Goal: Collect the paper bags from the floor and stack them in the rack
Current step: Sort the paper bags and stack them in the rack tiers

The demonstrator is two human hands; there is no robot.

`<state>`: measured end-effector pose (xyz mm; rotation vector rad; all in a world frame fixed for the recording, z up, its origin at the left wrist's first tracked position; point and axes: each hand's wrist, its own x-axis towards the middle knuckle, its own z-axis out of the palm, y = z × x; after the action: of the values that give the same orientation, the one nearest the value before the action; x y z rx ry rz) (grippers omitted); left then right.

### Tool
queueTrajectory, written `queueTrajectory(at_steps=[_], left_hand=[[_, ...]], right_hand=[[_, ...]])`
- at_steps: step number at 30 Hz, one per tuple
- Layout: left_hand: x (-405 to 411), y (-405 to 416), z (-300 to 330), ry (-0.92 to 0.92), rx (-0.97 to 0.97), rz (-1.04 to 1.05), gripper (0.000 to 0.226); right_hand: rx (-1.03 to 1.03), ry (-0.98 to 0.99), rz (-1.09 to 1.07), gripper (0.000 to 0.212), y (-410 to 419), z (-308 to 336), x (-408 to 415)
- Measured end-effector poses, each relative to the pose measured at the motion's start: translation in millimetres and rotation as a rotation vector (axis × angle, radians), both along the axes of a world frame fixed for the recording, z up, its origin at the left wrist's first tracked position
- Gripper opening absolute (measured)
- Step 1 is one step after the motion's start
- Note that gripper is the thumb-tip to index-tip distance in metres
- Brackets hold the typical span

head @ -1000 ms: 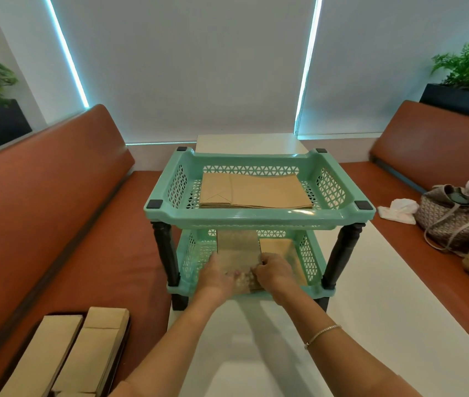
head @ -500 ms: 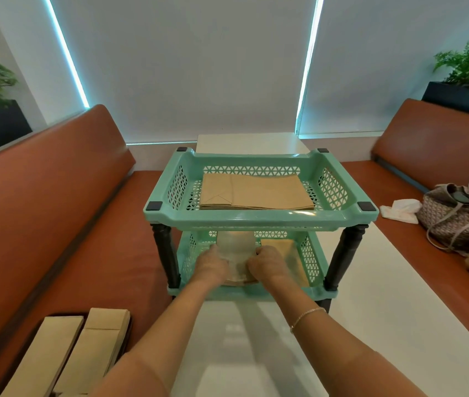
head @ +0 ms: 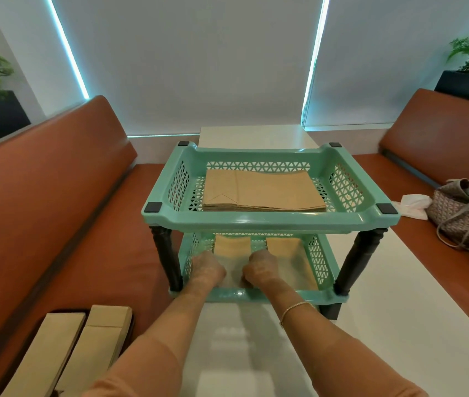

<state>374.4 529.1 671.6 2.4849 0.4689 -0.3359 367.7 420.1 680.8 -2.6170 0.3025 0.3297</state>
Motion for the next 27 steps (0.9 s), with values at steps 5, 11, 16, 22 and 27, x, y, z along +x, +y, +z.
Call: queueTrajectory(at_steps=[5,11,16,22,27], left_hand=[[1,-2,-2,-0.029,0.052,0.013,0.026],[-1,-3,0,-0.021,0.13,0.006,0.025],[-3,-12,9,-0.102,0.179,-0.036,0.034],[-8,-60,22,-0.14,-0.074,-0.142,0.03],[-14,-88,19,0.01,-0.131,-0.198,0.029]], right_hand=[[-0.029,0.011,0.022,0.024,3,-5,3],[-0.058,0.029,0.038,0.023,8,-8,3],[-0.038,-0.04,0.025,0.025,-10,6,5],[-0.076,-0.004,-0.17,0.009,-71,3,7],[-0.056,0.028,-0.188,0.037,-77,-11,6]])
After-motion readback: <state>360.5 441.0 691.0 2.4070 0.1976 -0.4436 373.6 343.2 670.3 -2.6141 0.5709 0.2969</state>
